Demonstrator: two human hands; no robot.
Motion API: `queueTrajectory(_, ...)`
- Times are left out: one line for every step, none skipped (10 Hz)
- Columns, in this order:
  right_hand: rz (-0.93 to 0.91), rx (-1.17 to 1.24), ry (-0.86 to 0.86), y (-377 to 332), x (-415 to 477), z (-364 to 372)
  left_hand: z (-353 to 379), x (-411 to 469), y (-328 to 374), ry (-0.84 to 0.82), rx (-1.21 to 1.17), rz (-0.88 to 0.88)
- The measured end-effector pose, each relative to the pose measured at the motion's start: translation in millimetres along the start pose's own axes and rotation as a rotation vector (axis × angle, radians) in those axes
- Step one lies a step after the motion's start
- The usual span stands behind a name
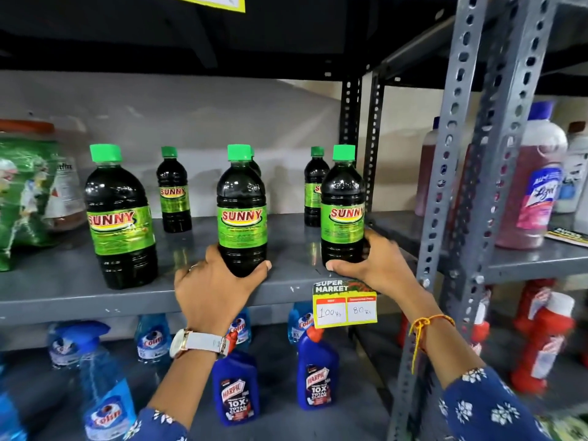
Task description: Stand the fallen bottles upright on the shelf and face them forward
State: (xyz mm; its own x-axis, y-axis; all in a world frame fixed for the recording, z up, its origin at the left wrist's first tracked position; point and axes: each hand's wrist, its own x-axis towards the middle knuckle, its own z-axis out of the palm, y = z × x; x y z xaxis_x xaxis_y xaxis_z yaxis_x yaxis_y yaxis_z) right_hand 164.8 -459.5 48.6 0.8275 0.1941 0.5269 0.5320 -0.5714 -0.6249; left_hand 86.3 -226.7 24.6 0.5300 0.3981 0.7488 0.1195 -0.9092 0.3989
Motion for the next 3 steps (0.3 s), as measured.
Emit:
queueTrajectory(-0.017,-0.004,-0.011,-0.2,-0.1,-0.8,2.9,0.8,-1.9,0.011,0.002,0.0)
queueTrajectory(-0.004,-0.006,-0.064,-2.5,-0.2,-1.7,-0.6,0.1,-2.1,-0.011,0.003,-0.013)
queueTrajectory(0.014,0.054,-0.044,-9.0,-3.3,-6.8,-3.9,-0.9,-1.2,-0.086,-0.001,-0.049)
